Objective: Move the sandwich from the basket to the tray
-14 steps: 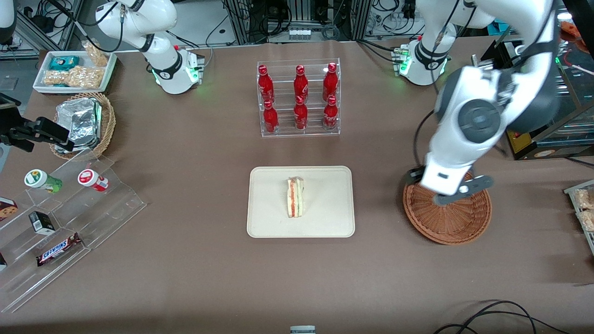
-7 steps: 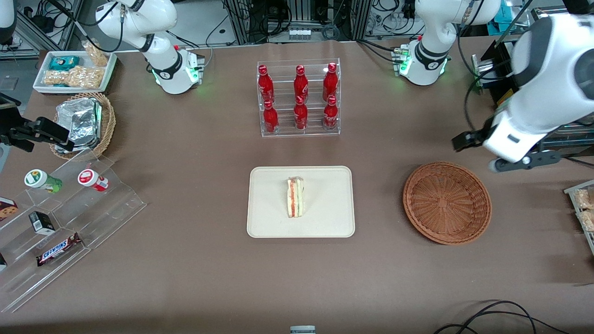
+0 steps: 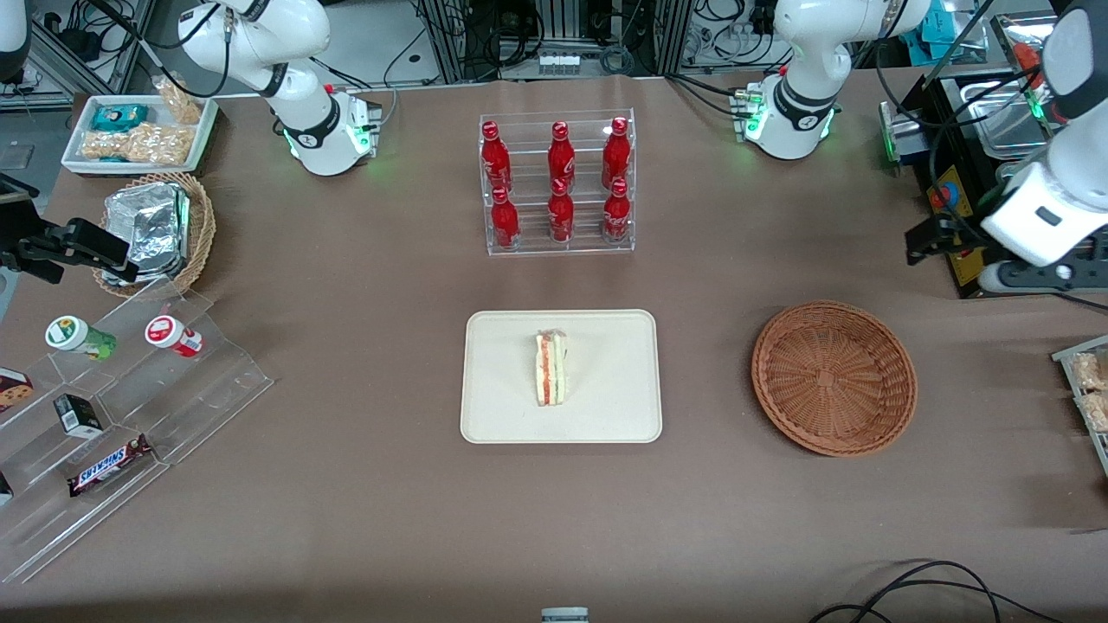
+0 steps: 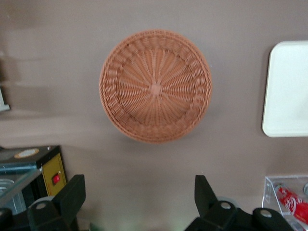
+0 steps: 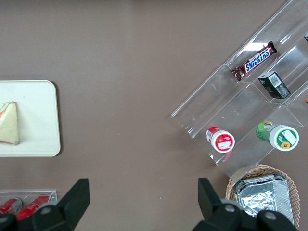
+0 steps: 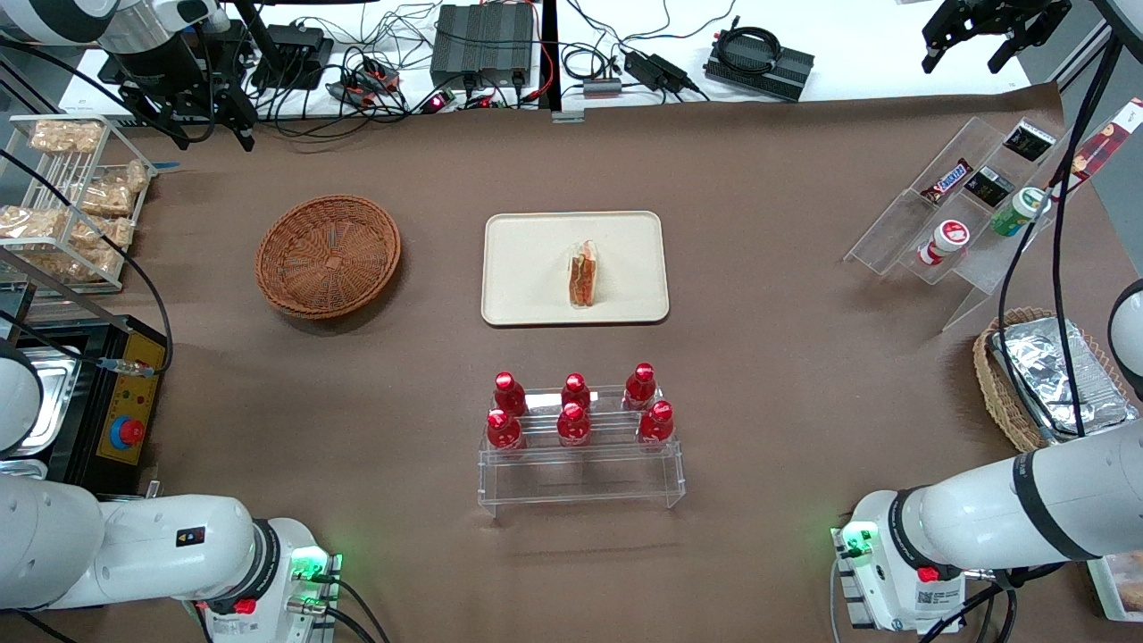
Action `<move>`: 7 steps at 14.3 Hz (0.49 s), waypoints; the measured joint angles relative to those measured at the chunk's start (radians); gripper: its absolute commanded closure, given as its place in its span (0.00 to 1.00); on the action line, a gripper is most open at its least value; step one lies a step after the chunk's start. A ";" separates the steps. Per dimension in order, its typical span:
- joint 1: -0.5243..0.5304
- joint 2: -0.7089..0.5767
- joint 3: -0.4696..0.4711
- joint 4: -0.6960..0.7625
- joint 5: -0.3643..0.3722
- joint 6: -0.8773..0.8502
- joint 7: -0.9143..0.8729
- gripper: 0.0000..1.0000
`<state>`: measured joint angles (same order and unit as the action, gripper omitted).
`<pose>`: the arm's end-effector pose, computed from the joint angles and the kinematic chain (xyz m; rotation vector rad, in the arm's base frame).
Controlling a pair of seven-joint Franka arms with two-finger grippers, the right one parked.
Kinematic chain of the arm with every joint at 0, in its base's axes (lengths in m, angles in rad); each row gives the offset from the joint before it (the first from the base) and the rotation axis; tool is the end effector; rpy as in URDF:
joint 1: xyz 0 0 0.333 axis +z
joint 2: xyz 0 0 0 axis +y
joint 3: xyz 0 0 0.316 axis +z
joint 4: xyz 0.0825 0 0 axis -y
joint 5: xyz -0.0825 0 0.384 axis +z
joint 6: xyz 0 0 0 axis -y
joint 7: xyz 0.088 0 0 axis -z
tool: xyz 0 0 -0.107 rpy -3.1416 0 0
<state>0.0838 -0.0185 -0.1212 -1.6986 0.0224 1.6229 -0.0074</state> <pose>0.5488 -0.0188 0.5787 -3.1141 0.0494 0.0884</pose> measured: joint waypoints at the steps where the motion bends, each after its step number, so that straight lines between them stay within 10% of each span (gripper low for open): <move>1: -0.001 0.002 0.001 0.003 0.000 0.010 0.001 0.00; 7: -0.078 0.007 0.109 0.047 -0.031 -0.004 0.005 0.00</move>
